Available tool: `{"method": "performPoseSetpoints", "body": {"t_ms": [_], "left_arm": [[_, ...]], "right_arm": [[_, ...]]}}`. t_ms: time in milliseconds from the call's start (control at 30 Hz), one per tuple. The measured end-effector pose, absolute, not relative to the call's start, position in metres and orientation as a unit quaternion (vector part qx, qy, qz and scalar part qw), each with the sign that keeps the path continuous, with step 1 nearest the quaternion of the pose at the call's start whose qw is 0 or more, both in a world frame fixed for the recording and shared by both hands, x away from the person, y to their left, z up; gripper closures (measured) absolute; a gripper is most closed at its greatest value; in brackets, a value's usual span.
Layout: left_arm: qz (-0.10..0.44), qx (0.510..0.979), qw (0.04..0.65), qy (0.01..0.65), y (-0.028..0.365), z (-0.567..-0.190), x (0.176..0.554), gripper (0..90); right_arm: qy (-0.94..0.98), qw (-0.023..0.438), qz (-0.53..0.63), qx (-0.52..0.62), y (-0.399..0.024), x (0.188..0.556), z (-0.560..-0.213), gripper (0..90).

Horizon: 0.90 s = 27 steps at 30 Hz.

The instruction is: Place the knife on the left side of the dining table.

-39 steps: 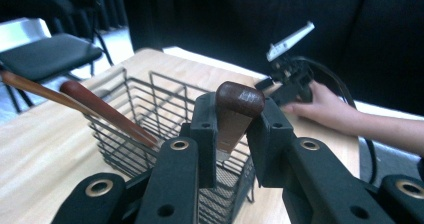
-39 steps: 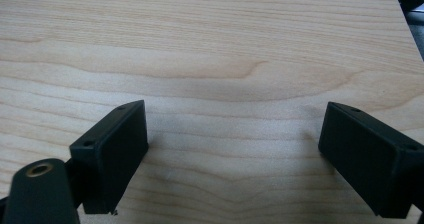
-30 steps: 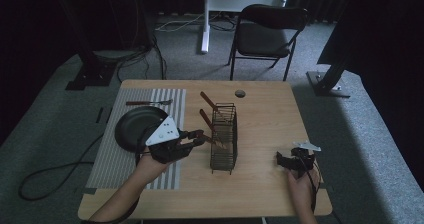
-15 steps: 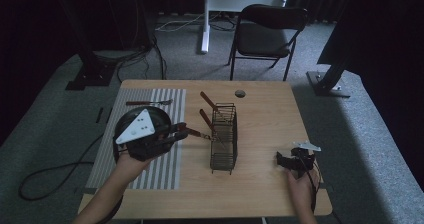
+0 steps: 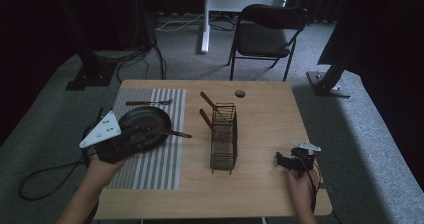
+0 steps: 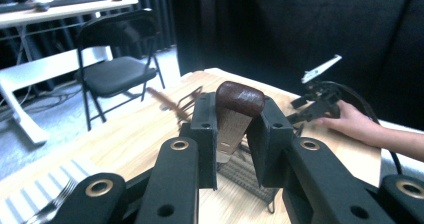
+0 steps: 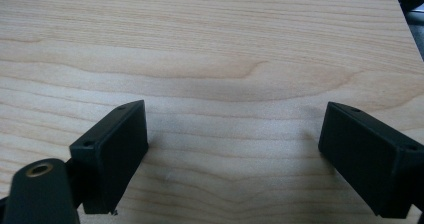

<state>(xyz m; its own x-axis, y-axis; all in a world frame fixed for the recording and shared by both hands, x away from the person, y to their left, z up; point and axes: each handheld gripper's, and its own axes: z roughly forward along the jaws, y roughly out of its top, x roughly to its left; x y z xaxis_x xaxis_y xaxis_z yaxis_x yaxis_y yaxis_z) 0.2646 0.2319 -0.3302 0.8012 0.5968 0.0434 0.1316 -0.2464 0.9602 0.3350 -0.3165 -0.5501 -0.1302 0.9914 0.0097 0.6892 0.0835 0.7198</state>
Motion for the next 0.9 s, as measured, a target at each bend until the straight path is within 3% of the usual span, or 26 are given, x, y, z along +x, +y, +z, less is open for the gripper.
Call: {"method": "performPoseSetpoints", "body": {"t_ms": [600, 900], "left_arm": [[0.178, 0.778, 0.503, 0.33, 0.276, -0.416, 0.271, 75.4], [0.156, 0.767, 0.513, 0.354, 0.289, -0.434, 0.269, 75.4]], "right_arm": [[0.691, 0.254, 0.297, 0.608, -0.317, 0.335, -0.55, 11.3], [0.691, 0.254, 0.297, 0.609, -0.316, 0.335, -0.55, 11.3]]}}
